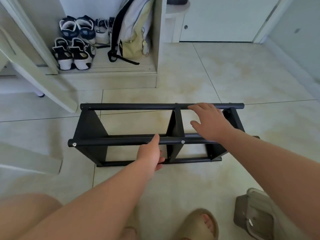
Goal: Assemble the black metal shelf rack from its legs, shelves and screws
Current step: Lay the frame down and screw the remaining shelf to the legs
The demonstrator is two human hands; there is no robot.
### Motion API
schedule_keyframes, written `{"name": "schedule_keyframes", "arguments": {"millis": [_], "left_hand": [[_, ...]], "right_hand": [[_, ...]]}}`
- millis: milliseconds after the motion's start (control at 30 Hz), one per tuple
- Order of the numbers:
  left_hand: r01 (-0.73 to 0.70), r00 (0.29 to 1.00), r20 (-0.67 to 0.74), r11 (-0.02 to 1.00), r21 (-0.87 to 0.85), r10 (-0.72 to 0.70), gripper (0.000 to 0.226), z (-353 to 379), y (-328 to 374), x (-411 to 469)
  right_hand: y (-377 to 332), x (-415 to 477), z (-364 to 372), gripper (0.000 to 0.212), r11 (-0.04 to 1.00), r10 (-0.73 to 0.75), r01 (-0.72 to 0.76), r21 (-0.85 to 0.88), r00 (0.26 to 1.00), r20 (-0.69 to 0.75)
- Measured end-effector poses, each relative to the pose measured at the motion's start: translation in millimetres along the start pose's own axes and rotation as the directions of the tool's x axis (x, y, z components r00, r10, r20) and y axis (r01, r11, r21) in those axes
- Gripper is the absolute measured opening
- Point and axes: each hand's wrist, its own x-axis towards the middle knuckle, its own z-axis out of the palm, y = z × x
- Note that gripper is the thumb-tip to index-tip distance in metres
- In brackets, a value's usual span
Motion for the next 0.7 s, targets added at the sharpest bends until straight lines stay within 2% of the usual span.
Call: {"name": "schedule_keyframes", "arguments": {"millis": [67,100,167,233,267,300,333,367,433,467,500,567,600,633,700], "left_hand": [[0.063,0.998,-0.006,0.993,-0.098,-0.064,0.043,-5,7,8],[0.078,0.997,-0.007,0.994,-0.077,-0.079,0.044,-8,10,11],[0.055,0.998,-0.034,0.987,0.148,-0.05,0.048,-12,13,13],[-0.06,0.995,-0.041,0.886,0.46,0.088,0.051,-16,15,17],[-0.16,0.977,-0.018,0.777,0.609,0.215,0.05,-19,16,20],[-0.261,0.929,0.018,0.62,0.74,0.369,0.046,-21,17,23],[-0.34,0.848,0.071,0.437,0.832,0.525,0.04,-23,19,26],[-0.398,0.738,0.136,0.264,0.878,0.66,0.035,-25,22,27],[-0.486,0.521,0.287,0.003,0.874,0.804,0.029,-30,32,33],[-0.51,0.495,0.36,-0.071,0.857,0.791,0.028,-33,38,39],[-0.529,0.545,0.422,-0.094,0.843,0.725,0.032,-36,46,46],[-0.553,0.713,0.515,-0.069,0.83,0.476,0.04,-38,61,59],[-0.564,0.753,0.554,-0.085,0.821,0.355,0.039,-37,65,65],[-0.573,0.764,0.585,-0.131,0.809,0.272,0.038,-34,66,71],[-0.567,0.762,0.606,-0.218,0.795,0.229,0.04,-29,62,81]], "right_hand": [[-5,14,9,0.065,0.998,0.016,-0.015,-0.059,0.999,0.03],[-5,21,14,0.069,0.996,0.037,-0.032,-0.079,0.997,0.061],[-2,32,21,0.072,0.992,0.083,-0.07,-0.109,0.99,0.115],[3,40,28,0.075,0.989,0.111,-0.096,-0.116,0.985,0.134],[6,43,31,0.076,0.988,0.115,-0.1,-0.118,0.985,0.131],[8,44,34,0.077,0.987,0.113,-0.097,-0.125,0.986,0.126],[11,45,36,0.078,0.987,0.106,-0.09,-0.136,0.987,0.121],[14,45,38,0.079,0.986,0.098,-0.081,-0.144,0.988,0.118],[18,45,40,0.08,0.987,0.084,-0.067,-0.148,0.991,0.108],[20,45,41,0.079,0.987,0.08,-0.064,-0.147,0.991,0.105],[21,44,42,0.078,0.988,0.08,-0.064,-0.141,0.991,0.107],[23,41,43,0.075,0.989,0.091,-0.076,-0.125,0.989,0.116],[24,38,44,0.074,0.989,0.101,-0.087,-0.118,0.988,0.117],[26,36,44,0.072,0.989,0.111,-0.098,-0.113,0.987,0.115],[30,29,43,0.07,0.986,0.132,-0.119,-0.115,0.985,0.109]]}}
